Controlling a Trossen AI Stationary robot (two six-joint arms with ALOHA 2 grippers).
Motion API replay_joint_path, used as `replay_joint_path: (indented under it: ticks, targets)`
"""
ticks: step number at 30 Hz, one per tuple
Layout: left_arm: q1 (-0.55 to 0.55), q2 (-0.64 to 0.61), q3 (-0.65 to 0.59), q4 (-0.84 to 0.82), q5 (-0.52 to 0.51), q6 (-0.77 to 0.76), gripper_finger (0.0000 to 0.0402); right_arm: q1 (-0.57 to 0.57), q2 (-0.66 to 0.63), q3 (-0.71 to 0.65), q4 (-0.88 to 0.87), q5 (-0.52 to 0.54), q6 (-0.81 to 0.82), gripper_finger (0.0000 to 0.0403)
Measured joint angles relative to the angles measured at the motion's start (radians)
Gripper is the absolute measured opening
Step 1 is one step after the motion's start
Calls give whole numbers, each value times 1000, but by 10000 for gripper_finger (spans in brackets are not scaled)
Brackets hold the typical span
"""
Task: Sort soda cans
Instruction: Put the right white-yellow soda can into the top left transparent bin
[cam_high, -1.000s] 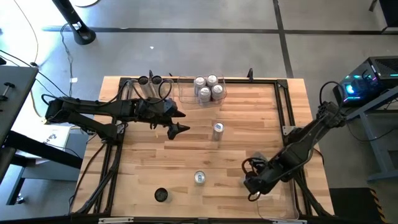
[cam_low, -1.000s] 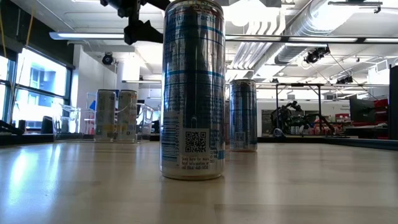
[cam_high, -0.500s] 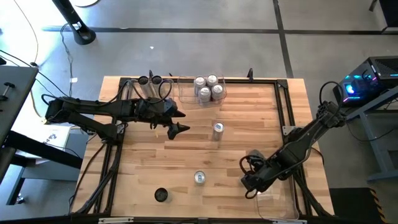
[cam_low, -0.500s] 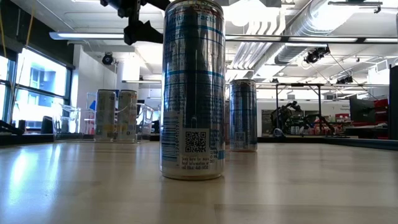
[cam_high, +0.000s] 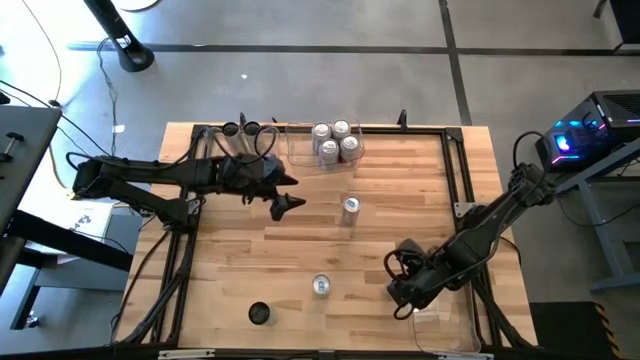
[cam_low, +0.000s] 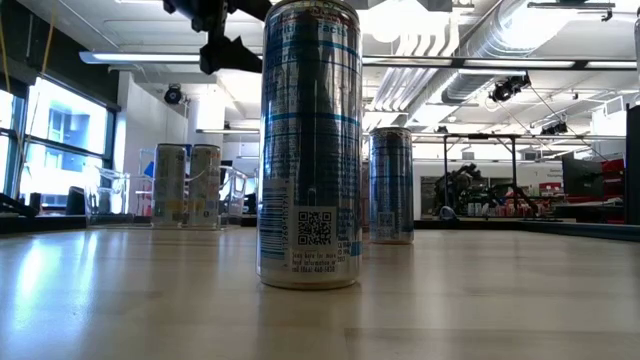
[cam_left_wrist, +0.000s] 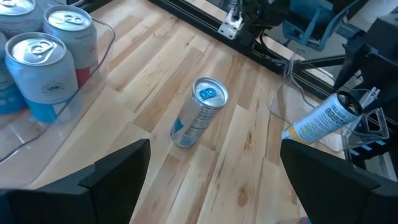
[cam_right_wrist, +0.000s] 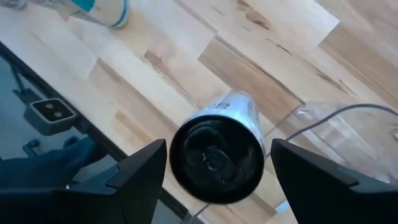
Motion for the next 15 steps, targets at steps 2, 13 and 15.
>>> replay_joint_path:
  ticks: [2, 13, 15]
  targets:
    - [7, 0, 0, 0, 0, 0, 353, 0, 14, 0, 0, 1, -3, 282]
    - [38, 0, 0, 0, 38, 1, 353, 0, 94, 6, 5, 3, -26, 282]
    - [43, 0, 0, 0, 46, 0, 353, 0, 107, 6, 4, 2, -24, 282]
